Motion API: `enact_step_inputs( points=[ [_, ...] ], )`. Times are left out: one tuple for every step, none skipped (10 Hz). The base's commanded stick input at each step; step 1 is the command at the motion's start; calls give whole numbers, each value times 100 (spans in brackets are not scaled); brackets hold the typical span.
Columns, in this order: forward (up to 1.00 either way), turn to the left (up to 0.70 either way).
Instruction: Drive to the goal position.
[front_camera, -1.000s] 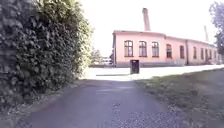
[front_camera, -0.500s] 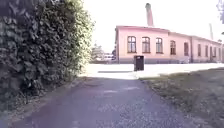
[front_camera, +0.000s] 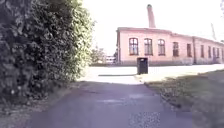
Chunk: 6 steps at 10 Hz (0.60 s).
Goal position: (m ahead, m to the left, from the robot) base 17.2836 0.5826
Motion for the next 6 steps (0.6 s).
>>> enact_step_inputs(
  points=[
    [70,0],
    [70,0],
    [70,0],
    [70,-3],
    [70,-12],
    [70,-12]
  ],
)
